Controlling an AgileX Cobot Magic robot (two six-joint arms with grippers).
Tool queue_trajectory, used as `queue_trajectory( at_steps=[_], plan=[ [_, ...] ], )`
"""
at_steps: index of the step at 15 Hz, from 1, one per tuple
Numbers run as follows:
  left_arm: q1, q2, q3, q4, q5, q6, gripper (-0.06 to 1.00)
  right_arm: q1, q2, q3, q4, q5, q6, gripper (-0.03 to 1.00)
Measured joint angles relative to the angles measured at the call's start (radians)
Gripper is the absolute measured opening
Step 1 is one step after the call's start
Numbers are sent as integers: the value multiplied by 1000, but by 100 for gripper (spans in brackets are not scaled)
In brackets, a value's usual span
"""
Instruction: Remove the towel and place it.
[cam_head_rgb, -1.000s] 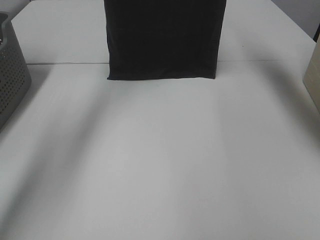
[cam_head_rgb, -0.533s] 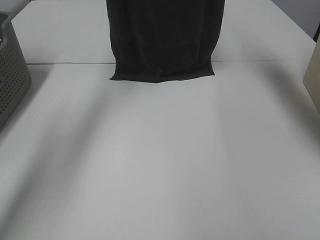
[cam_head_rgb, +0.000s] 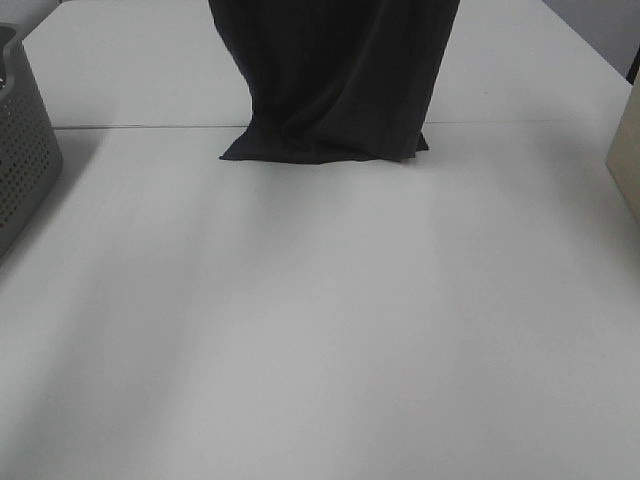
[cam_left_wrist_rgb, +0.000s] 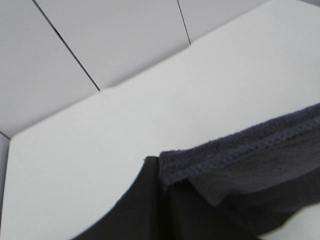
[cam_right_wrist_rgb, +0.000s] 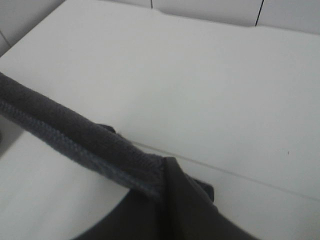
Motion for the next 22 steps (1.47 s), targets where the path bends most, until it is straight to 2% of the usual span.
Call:
queue_trajectory(
  at_steps=[2, 5, 9, 11, 15, 16, 19, 22],
  plan=[
    [-2, -51, 0, -46, 184, -4, 0, 1, -30, 0, 23, 124, 0, 1],
    [-2, -92, 24, -106, 223, -23, 0, 1, -63, 0, 45, 239, 0, 1],
    [-2, -183, 180, -170, 230, -39, 0, 0, -89, 12, 45, 263, -1, 1],
    [-2, -272, 348, -198, 230, -43, 0, 1, -149, 104, 75, 263, -1, 1],
    [-9, -475, 657, -273, 223, -43, 0, 3, -352, 413, 130, 261, 2, 1],
    [-17, -589, 836, -316, 217, -43, 0, 8, -464, 550, 154, 258, 2, 1],
    [-72, -742, 1119, -349, 189, -61, 0, 12, -615, 763, 167, 256, 29, 1],
    [-86, -837, 1326, -405, 163, -85, 0, 14, -733, 977, 203, 253, 75, 1]
  ],
)
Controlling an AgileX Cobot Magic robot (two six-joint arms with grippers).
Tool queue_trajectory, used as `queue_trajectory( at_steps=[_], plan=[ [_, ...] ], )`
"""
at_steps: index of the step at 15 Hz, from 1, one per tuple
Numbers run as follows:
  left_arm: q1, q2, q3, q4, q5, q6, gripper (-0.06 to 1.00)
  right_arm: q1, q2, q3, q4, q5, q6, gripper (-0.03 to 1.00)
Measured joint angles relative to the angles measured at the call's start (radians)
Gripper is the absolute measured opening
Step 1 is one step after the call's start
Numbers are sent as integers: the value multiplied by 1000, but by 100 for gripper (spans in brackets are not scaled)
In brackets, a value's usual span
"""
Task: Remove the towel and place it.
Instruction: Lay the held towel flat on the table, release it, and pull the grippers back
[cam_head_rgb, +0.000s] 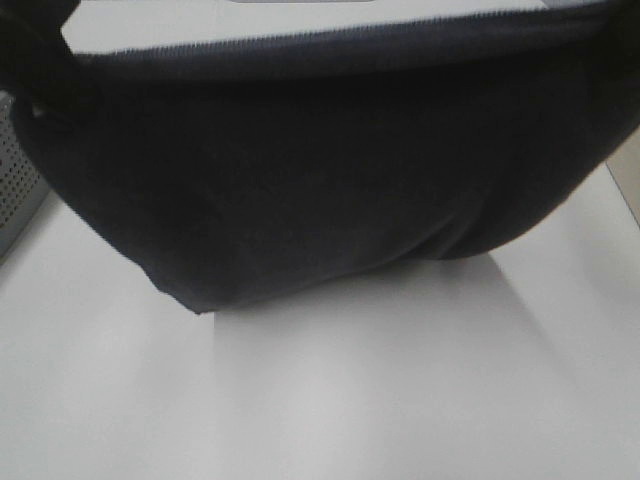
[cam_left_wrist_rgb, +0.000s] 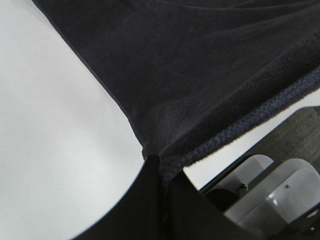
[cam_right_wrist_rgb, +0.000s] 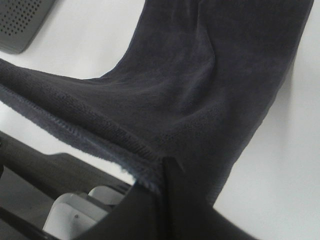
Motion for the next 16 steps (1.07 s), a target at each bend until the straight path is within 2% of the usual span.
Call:
queue_trajectory(
  at_steps=[3, 7, 10, 13, 16],
  plan=[
    [-1, -56, 132, -71, -3, 0, 0, 0, -64, 152, 24, -9, 37, 1],
    [-1, -120, 254, -94, -7, 0, 0, 0, -120, 264, 104, -17, 60, 1],
    [-1, -181, 386, -185, -12, 19, 0, 0, -200, 405, 141, -18, 93, 1],
    [-1, -164, 480, -256, -12, 66, 0, 0, -200, 528, 148, -20, 94, 1],
    [-1, -89, 523, -271, -12, 81, 0, -1, -118, 570, 160, -21, 74, 1]
  ],
)
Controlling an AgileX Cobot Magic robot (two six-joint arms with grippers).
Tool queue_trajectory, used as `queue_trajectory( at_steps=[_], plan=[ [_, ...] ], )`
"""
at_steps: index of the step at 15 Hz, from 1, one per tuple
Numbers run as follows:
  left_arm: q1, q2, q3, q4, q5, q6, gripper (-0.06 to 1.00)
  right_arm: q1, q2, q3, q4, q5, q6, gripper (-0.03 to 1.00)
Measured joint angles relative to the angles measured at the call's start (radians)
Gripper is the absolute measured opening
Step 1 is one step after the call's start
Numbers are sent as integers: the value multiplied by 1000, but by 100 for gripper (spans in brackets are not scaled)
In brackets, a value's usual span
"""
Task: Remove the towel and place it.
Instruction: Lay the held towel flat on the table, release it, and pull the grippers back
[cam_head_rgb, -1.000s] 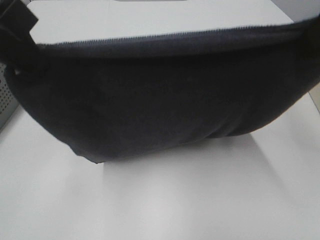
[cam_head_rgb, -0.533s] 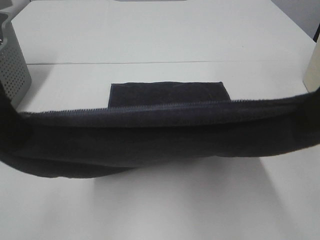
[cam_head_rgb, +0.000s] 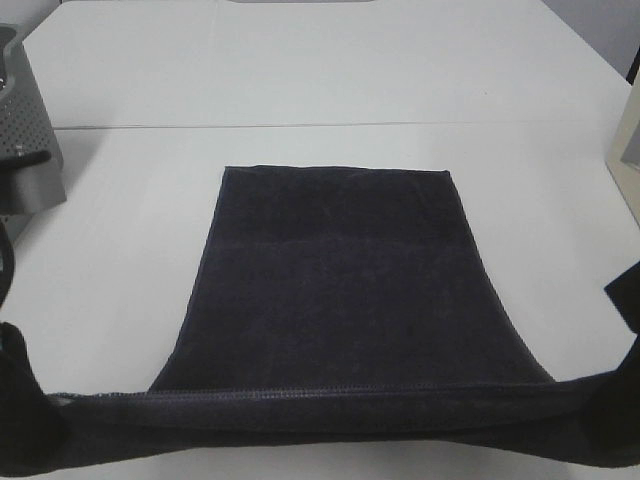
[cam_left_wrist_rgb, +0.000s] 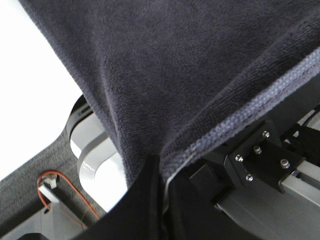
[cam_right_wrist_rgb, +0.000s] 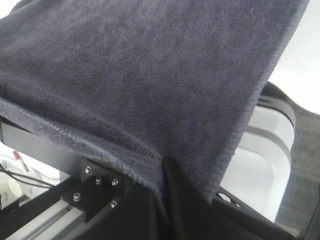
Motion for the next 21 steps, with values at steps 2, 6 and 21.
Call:
queue_trajectory(
  at_steps=[2, 6, 21],
  plan=[
    [1, 74, 9, -10, 3, 28, 0, 0, 77, 15, -2, 0, -39, 1],
    [3, 206, 11, -38, 8, 63, 0, -1, 227, 85, -2, -3, -127, 1],
    [-179, 683, -175, 25, 12, 111, 0, -9, 684, 89, -104, -118, -232, 1]
  ],
)
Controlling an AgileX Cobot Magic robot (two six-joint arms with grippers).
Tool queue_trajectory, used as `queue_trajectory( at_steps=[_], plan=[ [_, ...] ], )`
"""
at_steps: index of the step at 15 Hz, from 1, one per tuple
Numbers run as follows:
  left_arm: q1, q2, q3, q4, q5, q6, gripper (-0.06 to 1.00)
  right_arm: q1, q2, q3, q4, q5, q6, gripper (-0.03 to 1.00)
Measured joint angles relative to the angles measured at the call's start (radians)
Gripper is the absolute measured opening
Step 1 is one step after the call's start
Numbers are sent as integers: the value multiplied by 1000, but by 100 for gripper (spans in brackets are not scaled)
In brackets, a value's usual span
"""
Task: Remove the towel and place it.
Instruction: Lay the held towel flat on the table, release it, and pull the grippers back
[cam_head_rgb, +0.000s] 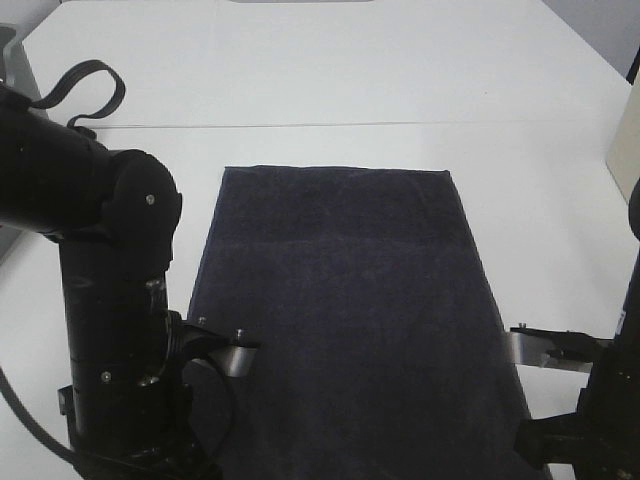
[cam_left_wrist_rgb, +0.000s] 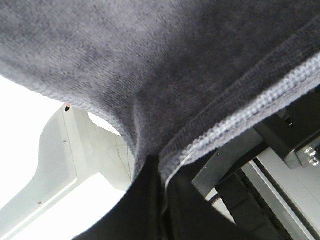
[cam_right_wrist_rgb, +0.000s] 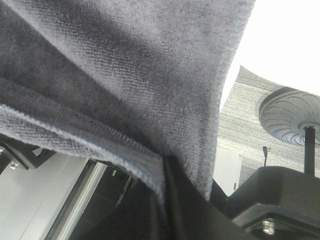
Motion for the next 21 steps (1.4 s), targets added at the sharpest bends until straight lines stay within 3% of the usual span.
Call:
queue_trajectory(
  at_steps=[5, 8, 10, 14, 16, 21],
  plan=[
    [0, 0, -19, 19, 25, 1, 2, -3, 0, 0, 32, -2, -48, 1],
    [0, 0, -19, -22, 47, 50, 10, -3, 0, 0, 47, -1, -75, 4],
    [0, 0, -19, -55, 48, 75, 25, -3, 0, 0, 57, -1, -76, 17],
    [0, 1, -19, -106, 47, 76, 69, -3, 0, 4, 69, 1, -76, 64],
    [0, 1, -19, -113, 46, 76, 74, -3, 0, 4, 69, 4, -76, 70],
    [0, 1, -19, -132, 46, 76, 75, -3, 0, 4, 69, 8, -76, 71]
  ],
)
